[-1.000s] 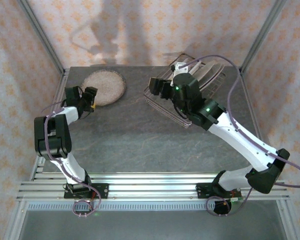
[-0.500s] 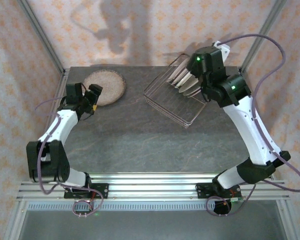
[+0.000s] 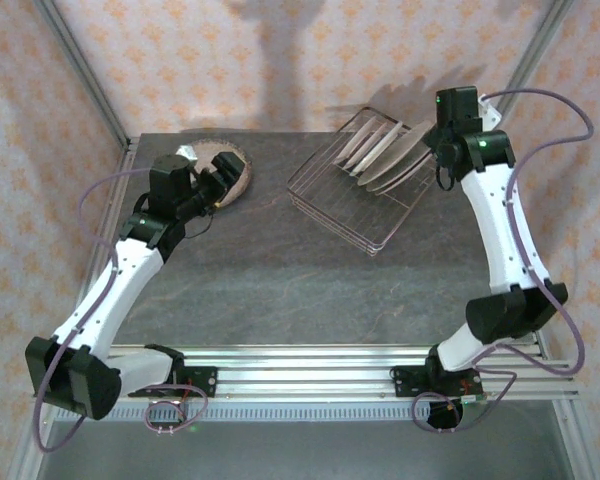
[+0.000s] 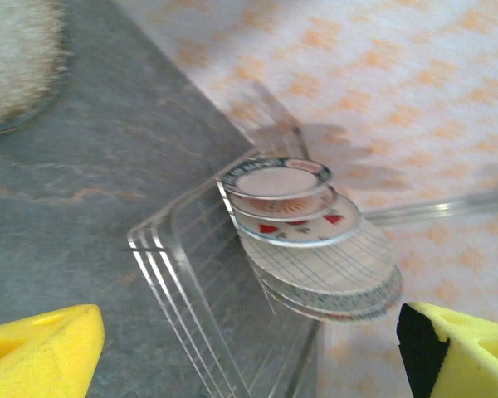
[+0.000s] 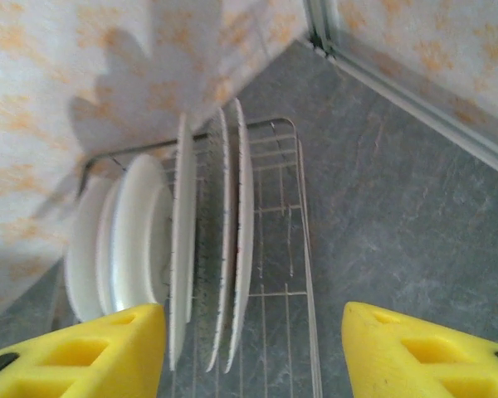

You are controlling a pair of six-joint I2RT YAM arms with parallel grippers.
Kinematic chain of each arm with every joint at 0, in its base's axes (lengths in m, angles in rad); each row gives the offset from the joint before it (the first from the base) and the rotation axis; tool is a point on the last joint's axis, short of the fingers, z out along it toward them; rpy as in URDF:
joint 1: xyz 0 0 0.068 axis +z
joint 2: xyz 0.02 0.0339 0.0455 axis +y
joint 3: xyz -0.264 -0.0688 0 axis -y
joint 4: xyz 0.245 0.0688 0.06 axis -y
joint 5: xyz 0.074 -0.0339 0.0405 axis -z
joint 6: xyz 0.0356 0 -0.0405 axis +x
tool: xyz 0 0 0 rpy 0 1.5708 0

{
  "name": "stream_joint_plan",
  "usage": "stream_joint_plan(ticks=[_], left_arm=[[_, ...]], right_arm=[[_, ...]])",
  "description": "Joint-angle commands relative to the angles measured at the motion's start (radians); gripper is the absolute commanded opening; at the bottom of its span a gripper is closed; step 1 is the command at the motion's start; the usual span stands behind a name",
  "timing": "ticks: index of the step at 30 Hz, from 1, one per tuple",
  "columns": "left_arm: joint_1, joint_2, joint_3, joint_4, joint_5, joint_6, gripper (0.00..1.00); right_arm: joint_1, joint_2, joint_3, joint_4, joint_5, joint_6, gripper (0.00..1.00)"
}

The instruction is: Unload the plates from the dish rack

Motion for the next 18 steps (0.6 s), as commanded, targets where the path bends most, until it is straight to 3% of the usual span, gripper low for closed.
stream_joint_plan(ticks=[1, 18], left_arm=[[-0.033, -0.05, 0.071, -0.011, 0.015, 0.1, 0.91], [-0.084, -0.168, 0.14, -0.07, 0.106, 0.199, 0.91]], right_arm=[[-0.026, 0.062, 0.046, -0.065, -0.095, 0.001, 0.57], [-0.134, 0.204, 0.103, -0.053, -0.302, -0.099, 0.49]])
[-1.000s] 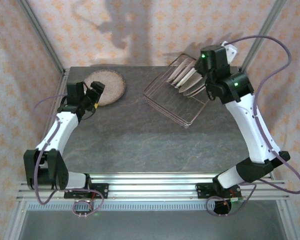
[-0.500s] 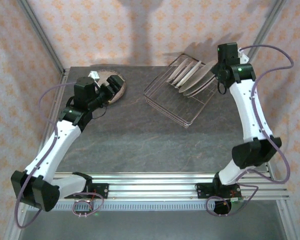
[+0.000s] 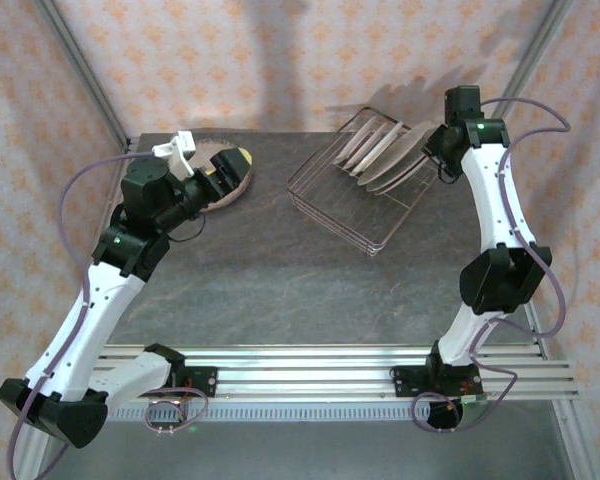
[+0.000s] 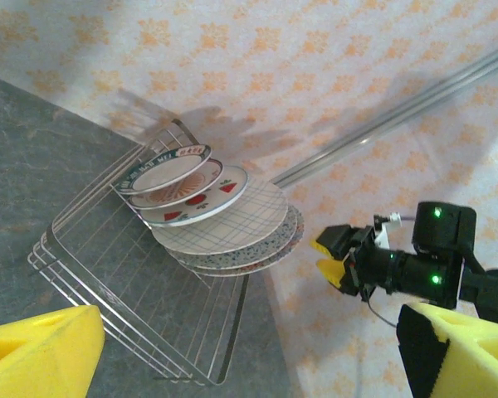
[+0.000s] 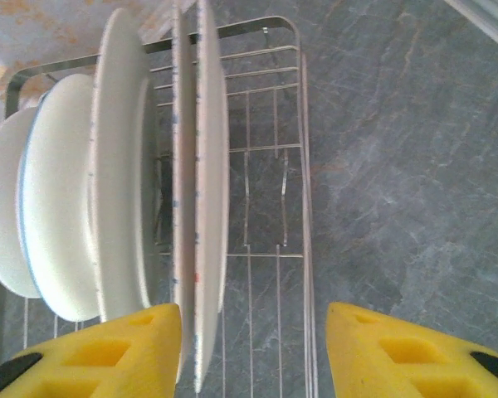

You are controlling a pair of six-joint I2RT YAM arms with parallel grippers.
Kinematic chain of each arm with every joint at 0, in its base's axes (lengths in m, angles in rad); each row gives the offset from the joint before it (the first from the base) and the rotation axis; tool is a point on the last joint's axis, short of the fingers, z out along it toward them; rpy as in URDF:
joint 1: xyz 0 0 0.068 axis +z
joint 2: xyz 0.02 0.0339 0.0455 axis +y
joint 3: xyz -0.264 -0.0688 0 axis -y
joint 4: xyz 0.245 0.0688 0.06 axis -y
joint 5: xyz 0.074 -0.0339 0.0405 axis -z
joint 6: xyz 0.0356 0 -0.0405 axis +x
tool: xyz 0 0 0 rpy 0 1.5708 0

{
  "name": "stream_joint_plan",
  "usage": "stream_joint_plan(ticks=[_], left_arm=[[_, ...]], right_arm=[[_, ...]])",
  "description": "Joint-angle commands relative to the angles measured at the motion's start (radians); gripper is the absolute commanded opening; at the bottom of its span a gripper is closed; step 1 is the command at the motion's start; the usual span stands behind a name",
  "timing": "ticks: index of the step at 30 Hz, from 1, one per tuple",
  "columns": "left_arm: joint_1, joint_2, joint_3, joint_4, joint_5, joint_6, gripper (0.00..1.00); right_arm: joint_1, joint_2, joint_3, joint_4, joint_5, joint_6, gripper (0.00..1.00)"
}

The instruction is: Unload the plates from the dish rack

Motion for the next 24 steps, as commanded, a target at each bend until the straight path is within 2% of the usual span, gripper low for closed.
stream_joint_plan(ticks=[1, 13, 24], left_arm=[[-0.007, -0.027, 0.039, -0.031, 0.029, 0.05, 0.91], [-0.009, -0.026, 0.033, -0.02, 0.031, 0.043, 0.91], [-0.008, -0.026, 0.027, -0.008, 0.026, 0.032, 0.9]], right_arm=[[-0.01, 0.036, 0.056, -0.022, -0.039, -0.027, 0.49], [-0.024, 0.109, 0.136, -0.044, -0.065, -0.04, 0.39], [-0.039, 0.081, 0.065, -0.018, -0.073, -0.034, 0.33]])
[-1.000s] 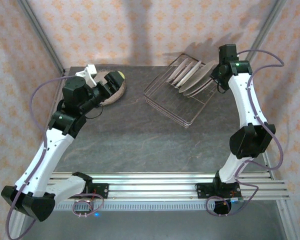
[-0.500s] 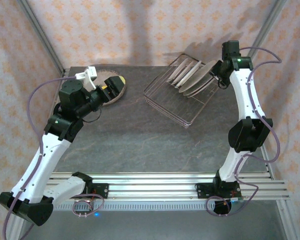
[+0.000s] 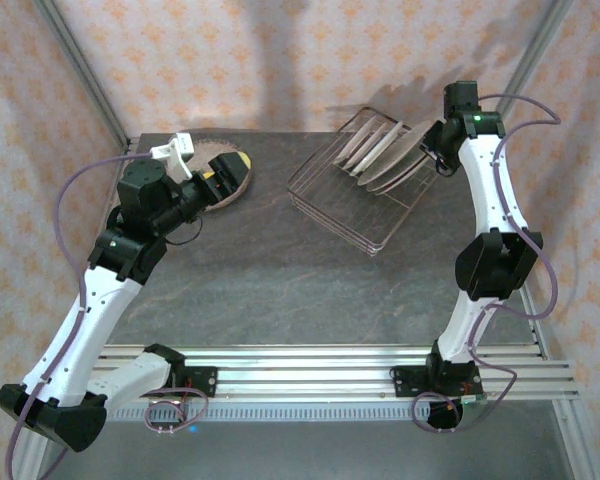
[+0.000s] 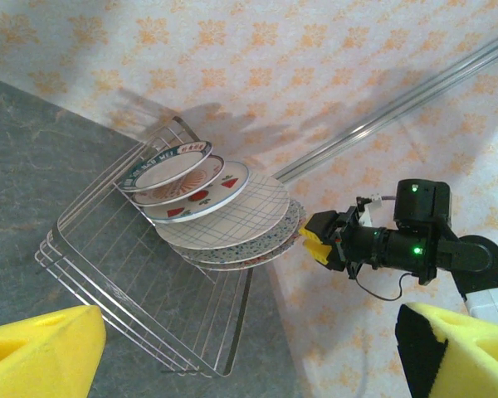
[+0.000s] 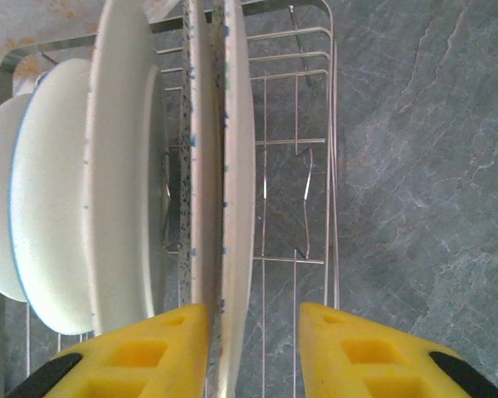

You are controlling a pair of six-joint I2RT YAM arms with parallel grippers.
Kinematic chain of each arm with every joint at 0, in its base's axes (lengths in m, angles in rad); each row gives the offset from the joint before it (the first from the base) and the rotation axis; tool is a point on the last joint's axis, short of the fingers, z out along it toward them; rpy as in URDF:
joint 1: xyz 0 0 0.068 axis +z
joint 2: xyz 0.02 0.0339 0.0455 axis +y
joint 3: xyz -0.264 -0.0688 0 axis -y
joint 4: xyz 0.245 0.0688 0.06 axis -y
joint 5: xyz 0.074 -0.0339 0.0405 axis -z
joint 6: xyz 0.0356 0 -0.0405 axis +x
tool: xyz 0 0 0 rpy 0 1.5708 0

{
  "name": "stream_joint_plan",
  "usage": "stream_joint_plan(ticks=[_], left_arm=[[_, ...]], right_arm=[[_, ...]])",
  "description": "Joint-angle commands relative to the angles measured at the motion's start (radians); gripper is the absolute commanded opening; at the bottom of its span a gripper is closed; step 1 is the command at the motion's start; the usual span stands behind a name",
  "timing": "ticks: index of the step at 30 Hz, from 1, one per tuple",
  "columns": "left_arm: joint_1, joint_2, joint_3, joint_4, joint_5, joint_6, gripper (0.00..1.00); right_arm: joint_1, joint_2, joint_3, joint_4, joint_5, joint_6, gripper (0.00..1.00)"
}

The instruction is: Unload the plates from the dish rack

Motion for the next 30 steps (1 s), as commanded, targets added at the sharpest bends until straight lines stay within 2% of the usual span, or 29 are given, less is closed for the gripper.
stream_joint_plan(ticks=[1, 23, 30], left_arm=[[-0.008, -0.01, 0.029, 0.015, 0.018, 0.008, 0.91], [-0.008, 0.002, 0.029, 0.027, 0.018, 0.0, 0.9], [-0.008, 0.007, 0.029, 0.032, 0.016, -0.002, 0.9]], right_arm=[[-0.014, -0.027, -0.017, 0.0, -0.002, -0.008, 0.32], [-0.03, 0.016, -0.001, 0.026, -0.085, -0.013, 0.28], [-0.029, 0.032, 0.006, 0.026, -0.106, -0.01, 0.31]])
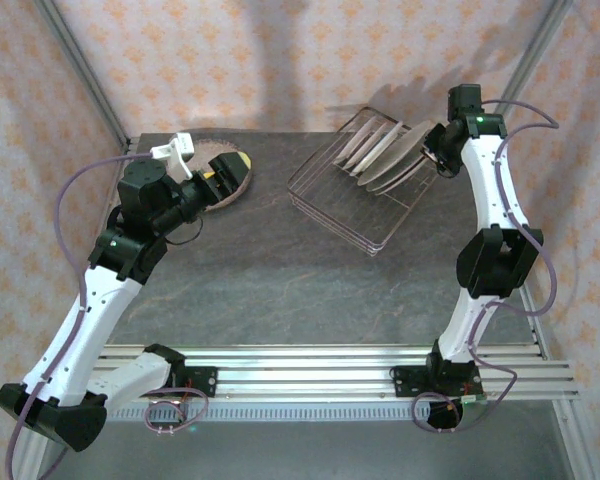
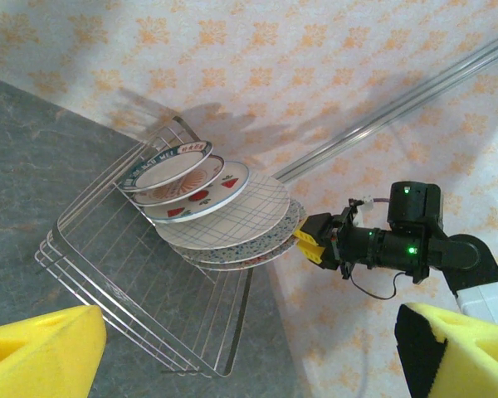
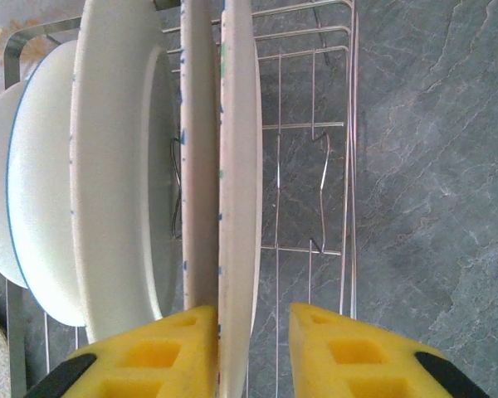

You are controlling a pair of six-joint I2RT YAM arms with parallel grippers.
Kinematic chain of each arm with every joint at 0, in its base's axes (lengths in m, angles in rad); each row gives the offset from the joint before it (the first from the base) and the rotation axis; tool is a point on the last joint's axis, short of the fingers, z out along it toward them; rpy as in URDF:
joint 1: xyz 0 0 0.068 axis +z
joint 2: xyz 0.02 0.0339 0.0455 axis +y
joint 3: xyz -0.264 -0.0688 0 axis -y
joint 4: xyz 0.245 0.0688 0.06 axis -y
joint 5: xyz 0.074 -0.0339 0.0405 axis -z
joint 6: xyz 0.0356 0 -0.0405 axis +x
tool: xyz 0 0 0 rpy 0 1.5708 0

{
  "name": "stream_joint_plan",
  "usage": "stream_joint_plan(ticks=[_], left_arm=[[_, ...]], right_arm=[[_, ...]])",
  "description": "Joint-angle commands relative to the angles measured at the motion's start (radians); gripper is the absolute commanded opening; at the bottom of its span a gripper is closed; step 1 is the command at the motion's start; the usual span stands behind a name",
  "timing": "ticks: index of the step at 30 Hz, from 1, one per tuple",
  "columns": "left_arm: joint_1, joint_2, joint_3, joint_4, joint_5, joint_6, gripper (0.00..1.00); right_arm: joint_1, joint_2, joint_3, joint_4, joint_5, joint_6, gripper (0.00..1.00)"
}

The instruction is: Unload the plates from the dish rack

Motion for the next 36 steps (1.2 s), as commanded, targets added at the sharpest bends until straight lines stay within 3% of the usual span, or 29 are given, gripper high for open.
stream_joint_plan(ticks=[1, 8, 19, 36], left_arm=[[-0.008, 0.005, 0.029, 0.031, 0.016, -0.001, 0.9], [-0.008, 0.006, 0.029, 0.032, 0.016, -0.002, 0.9], [-0.008, 0.006, 0.032, 0.034, 0.015, -0.005, 0.9], [-0.008, 0.018, 0.028, 0.051, 0.019, -0.013, 0.9]], right_arm=[[-0.005, 0.018, 0.018, 0.012, -0.015, -0.008, 0.32], [-0.005, 0.042, 0.044, 0.008, -0.022, -0.009, 0.37], [-0.005, 0.047, 0.057, 0.001, 0.001, -0.009, 0.25], [-0.006, -0.027, -0.042, 0.054, 0.027, 0.001, 0.23]])
